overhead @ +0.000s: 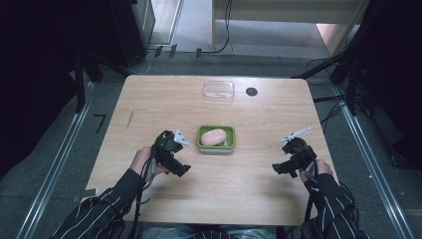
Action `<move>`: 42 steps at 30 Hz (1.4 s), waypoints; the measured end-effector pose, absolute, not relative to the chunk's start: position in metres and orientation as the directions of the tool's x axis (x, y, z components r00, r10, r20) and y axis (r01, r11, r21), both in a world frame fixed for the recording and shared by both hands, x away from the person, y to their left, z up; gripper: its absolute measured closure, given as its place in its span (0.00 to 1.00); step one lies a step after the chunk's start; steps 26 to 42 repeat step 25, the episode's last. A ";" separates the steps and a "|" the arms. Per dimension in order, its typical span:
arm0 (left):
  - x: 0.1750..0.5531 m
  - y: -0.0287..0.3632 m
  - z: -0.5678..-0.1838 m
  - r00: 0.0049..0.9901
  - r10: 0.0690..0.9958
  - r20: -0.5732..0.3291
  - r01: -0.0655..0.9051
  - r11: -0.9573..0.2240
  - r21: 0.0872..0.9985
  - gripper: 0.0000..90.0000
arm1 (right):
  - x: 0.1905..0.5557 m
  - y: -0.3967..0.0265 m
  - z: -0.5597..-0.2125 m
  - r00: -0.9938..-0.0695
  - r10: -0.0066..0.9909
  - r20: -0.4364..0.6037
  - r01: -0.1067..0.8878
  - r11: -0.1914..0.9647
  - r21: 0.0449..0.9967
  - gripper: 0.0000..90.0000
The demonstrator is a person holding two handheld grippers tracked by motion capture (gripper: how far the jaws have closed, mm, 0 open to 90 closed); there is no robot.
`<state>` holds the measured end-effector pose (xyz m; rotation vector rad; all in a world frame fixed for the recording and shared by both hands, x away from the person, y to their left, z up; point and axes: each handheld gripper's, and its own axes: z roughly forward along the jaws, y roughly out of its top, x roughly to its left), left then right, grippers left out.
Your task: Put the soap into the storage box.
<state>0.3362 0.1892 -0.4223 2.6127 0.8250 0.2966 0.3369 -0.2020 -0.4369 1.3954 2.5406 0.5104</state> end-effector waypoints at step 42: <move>0.317 0.198 -0.432 0.807 0.586 0.067 0.520 -0.760 0.389 0.08 | 0.337 -0.203 -0.438 -0.536 0.844 -0.013 0.778 0.499 0.383 0.17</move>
